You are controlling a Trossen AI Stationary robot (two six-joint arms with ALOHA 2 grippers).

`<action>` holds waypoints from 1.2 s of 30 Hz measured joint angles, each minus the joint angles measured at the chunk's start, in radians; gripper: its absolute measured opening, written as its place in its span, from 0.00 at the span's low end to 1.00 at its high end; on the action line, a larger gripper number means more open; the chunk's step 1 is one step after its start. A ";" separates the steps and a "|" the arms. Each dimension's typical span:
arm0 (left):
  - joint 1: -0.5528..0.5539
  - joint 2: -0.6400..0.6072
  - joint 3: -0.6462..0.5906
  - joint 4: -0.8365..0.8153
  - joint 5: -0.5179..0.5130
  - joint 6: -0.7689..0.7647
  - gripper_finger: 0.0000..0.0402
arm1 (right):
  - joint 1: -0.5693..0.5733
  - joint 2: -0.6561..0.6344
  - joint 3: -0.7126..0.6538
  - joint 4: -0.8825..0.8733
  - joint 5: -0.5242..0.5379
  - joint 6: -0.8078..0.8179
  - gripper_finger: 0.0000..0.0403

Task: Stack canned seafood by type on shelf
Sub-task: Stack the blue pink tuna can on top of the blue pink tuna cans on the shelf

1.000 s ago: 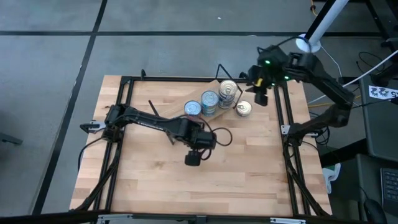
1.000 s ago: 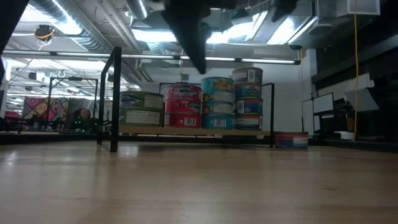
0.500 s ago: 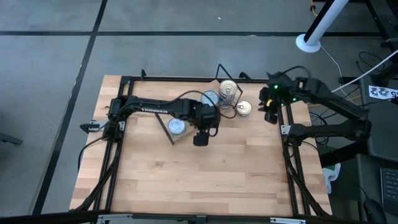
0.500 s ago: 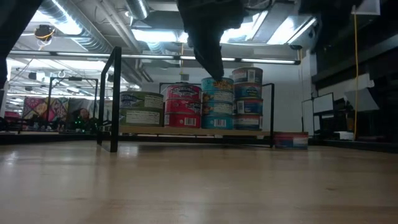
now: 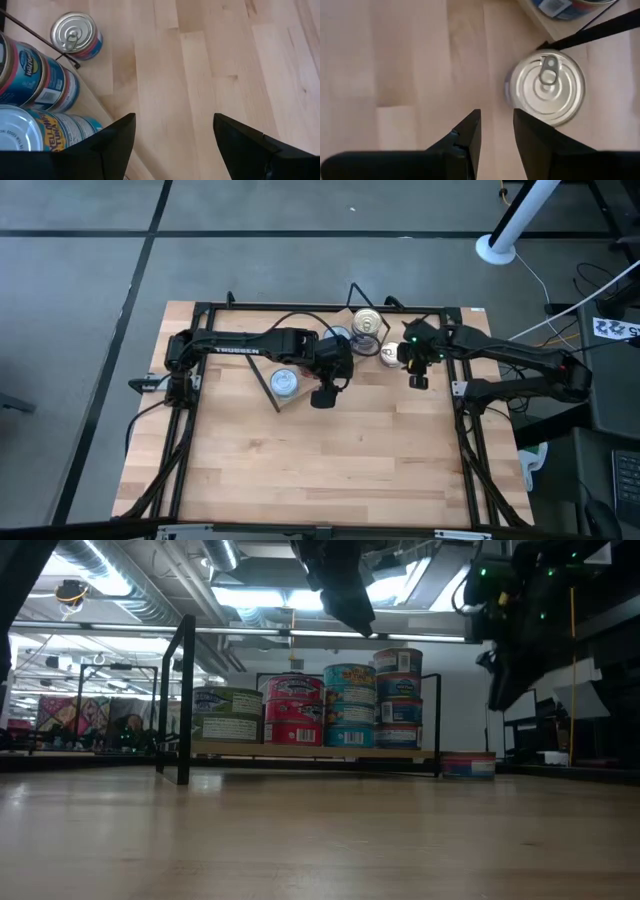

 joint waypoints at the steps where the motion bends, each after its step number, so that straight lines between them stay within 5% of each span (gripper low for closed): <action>1: 0.000 0.000 0.000 0.000 0.000 0.000 0.65 | 0.000 0.012 -0.006 0.012 0.012 -0.018 0.29; 8: 0.000 0.000 0.000 -0.002 0.000 0.008 0.65 | 0.000 0.108 -0.014 0.042 0.095 -0.059 0.30; 19: 0.003 0.001 0.000 -0.005 0.000 0.011 0.65 | 0.000 0.276 -0.014 0.056 0.140 -0.229 0.50; 30: 0.003 0.001 0.000 -0.008 0.000 0.009 0.65 | 0.000 0.306 -0.014 0.092 0.191 -0.262 0.45; 36: 0.003 0.002 0.000 -0.009 0.000 -0.009 0.65 | 0.000 0.304 -0.012 0.090 0.097 -0.262 0.42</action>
